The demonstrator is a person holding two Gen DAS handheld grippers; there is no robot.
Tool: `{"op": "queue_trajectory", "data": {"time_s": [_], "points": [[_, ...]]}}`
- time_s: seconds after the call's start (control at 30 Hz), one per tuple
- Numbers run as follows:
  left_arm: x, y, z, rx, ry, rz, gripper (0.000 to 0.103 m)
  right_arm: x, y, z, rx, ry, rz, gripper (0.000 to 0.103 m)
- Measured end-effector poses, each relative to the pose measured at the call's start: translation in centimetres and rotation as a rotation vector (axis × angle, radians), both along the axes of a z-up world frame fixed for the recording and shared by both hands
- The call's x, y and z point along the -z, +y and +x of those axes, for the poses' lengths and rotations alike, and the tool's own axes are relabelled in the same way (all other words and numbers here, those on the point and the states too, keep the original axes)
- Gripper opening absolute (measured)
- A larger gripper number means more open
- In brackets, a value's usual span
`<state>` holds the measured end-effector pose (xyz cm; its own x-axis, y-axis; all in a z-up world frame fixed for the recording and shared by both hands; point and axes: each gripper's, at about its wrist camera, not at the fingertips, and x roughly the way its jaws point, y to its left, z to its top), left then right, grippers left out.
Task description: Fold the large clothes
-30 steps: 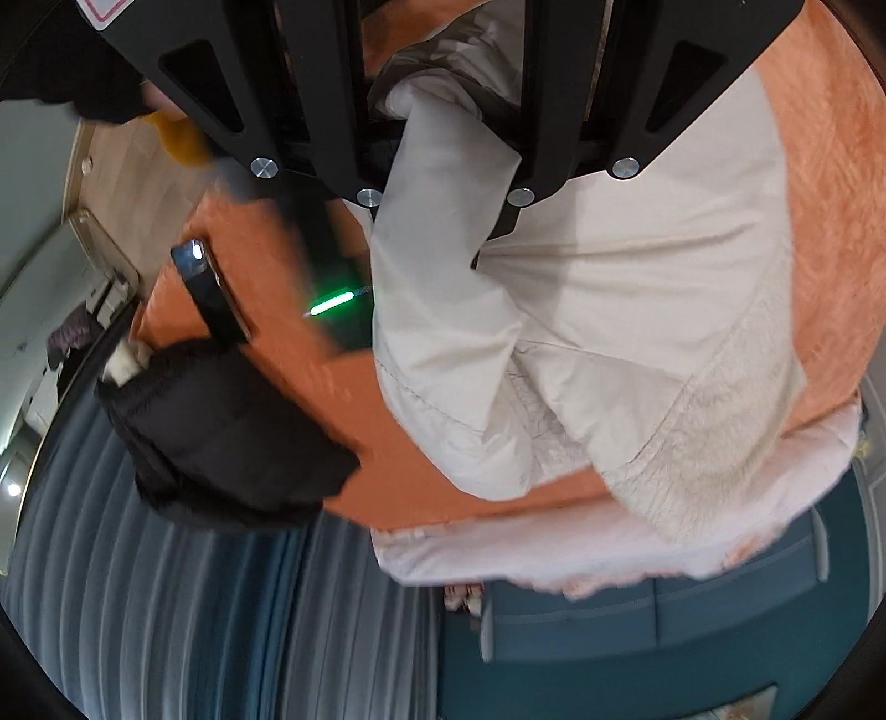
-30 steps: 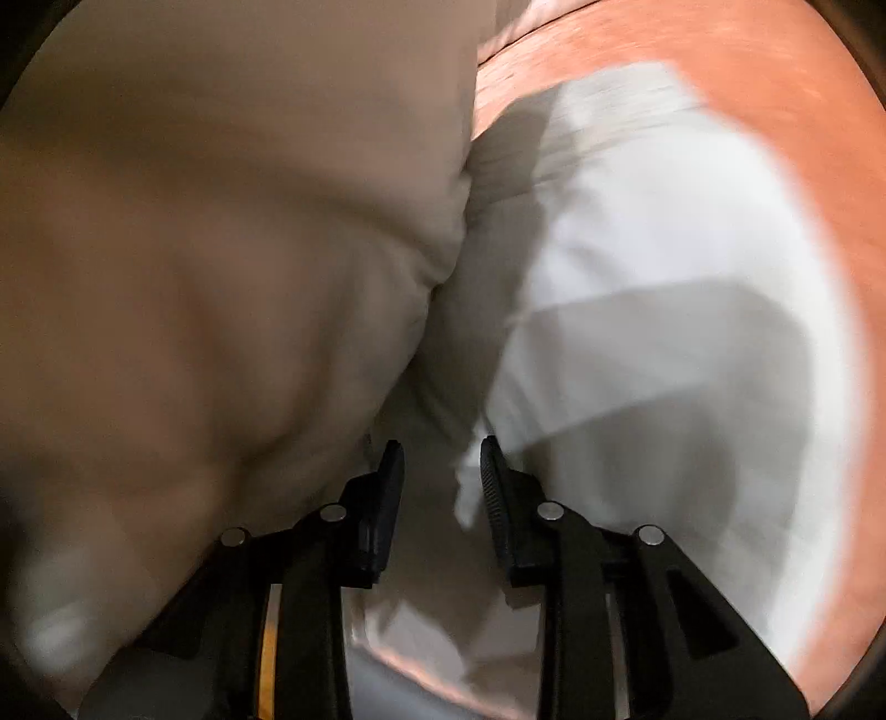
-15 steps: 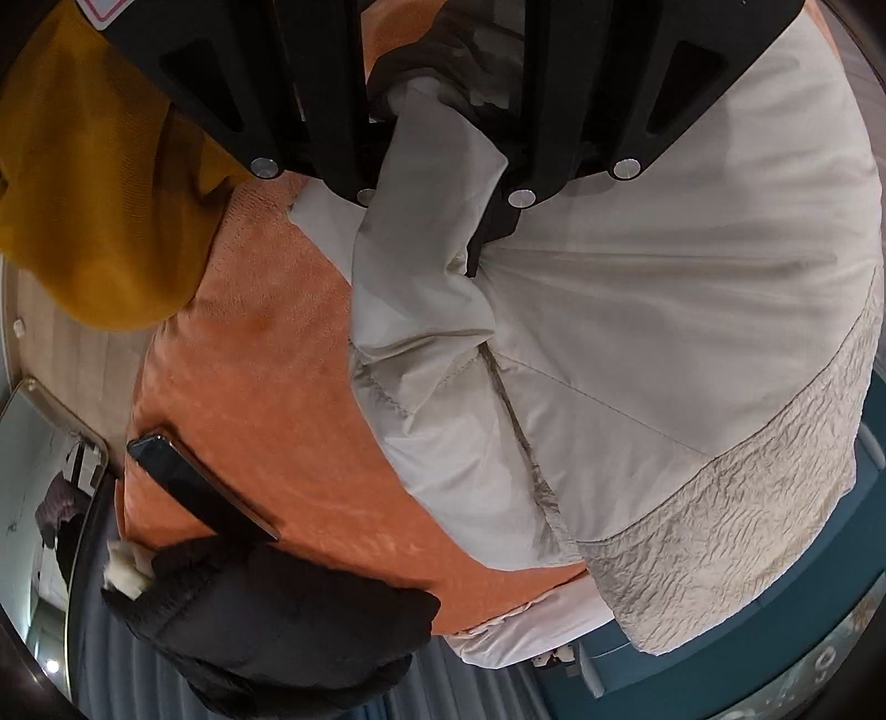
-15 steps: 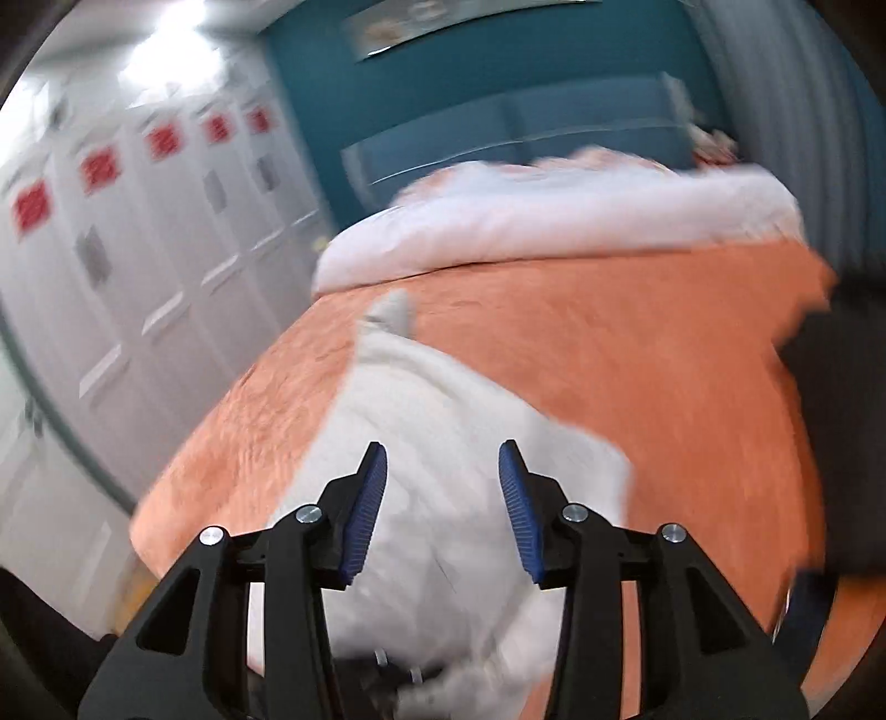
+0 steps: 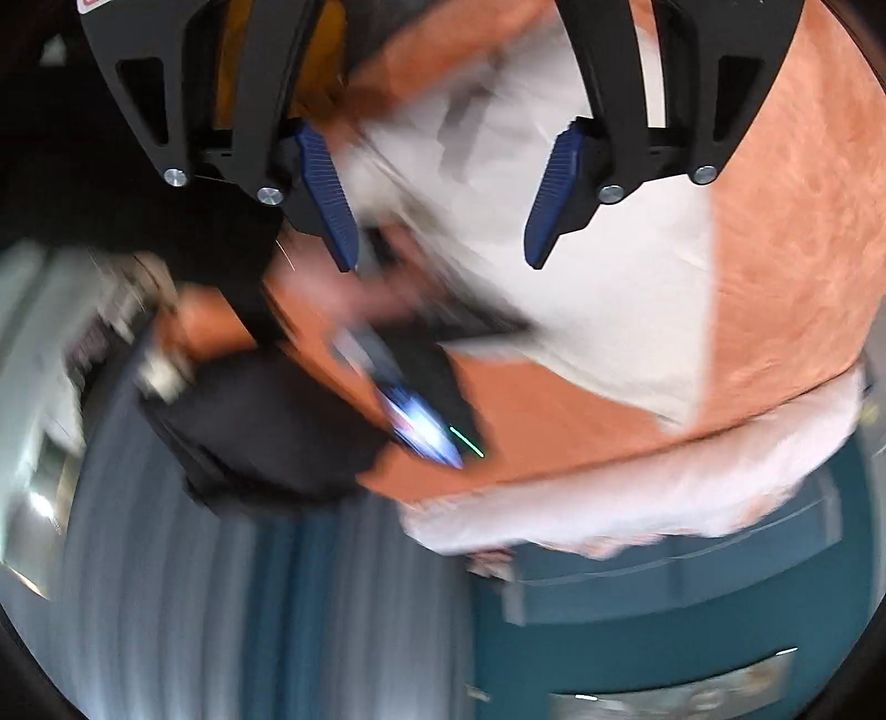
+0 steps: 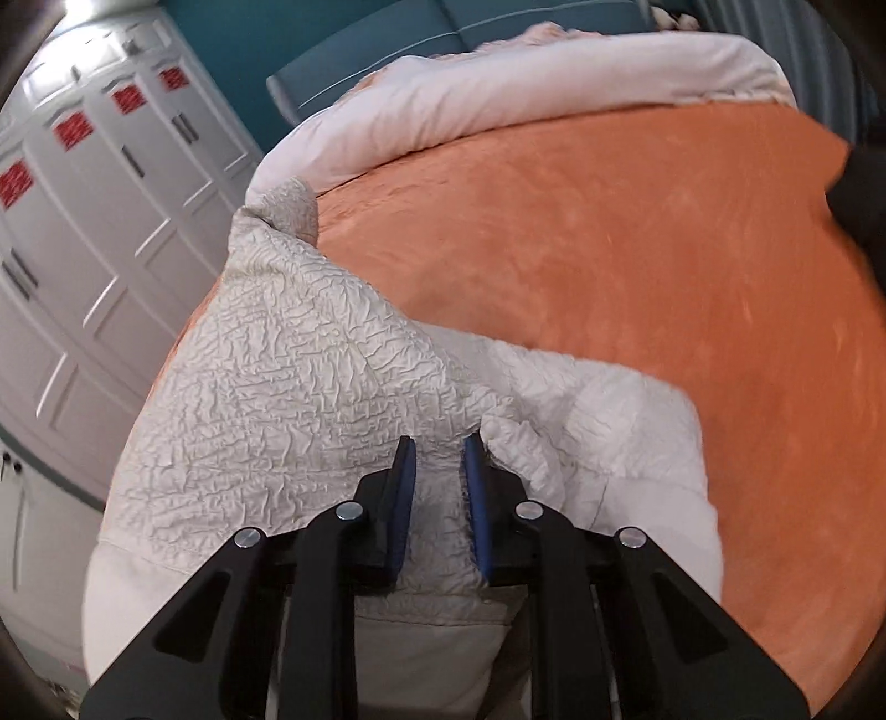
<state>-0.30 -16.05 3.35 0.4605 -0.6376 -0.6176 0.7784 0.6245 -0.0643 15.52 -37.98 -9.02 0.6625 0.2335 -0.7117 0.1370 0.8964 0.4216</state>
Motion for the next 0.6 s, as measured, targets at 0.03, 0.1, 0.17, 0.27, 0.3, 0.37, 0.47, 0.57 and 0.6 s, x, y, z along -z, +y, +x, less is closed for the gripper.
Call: {"op": "queue_trajectory", "data": {"time_s": [0.03,0.1,0.17,0.27,0.3,0.37,0.47,0.57,0.6], "points": [[-0.4,-0.6,1.8,-0.051,-0.003,0.001,0.065,0.1,0.3,-0.4,0.003,0.003,-0.003,0.016],[-1.1,-1.3,7.1,-0.181,0.002,0.004,0.065,-0.2,0.0,-0.7,0.011,0.021,0.0,0.016],[-0.8,-2.1,11.8,-0.282,0.036,0.022,0.065,-1.0,0.1,-0.2,0.026,0.056,0.0,0.017],[1.6,-3.8,19.2,-0.377,0.116,0.077,0.065,-4.3,0.6,0.0,0.061,0.064,-0.01,0.018],[2.5,-3.9,20.3,-0.389,0.142,0.09,0.064,-5.7,0.7,-0.4,0.085,0.044,-0.013,0.021],[4.4,-4.7,21.7,-0.424,0.18,0.115,0.064,-7.6,1.1,-0.9,0.114,0.015,-0.03,0.022],[5.7,-5.3,21.9,-0.455,0.175,0.123,0.064,-8.6,1.5,-0.9,0.179,0.014,-0.065,0.024],[6.8,-6.8,21.2,-0.463,0.146,0.152,0.066,-5.3,1.9,0.5,0.236,0.073,-0.116,0.021],[7.8,-7.1,21.2,-0.466,0.138,0.169,0.067,-3.8,1.9,1.0,0.242,0.075,-0.117,0.021]]}}
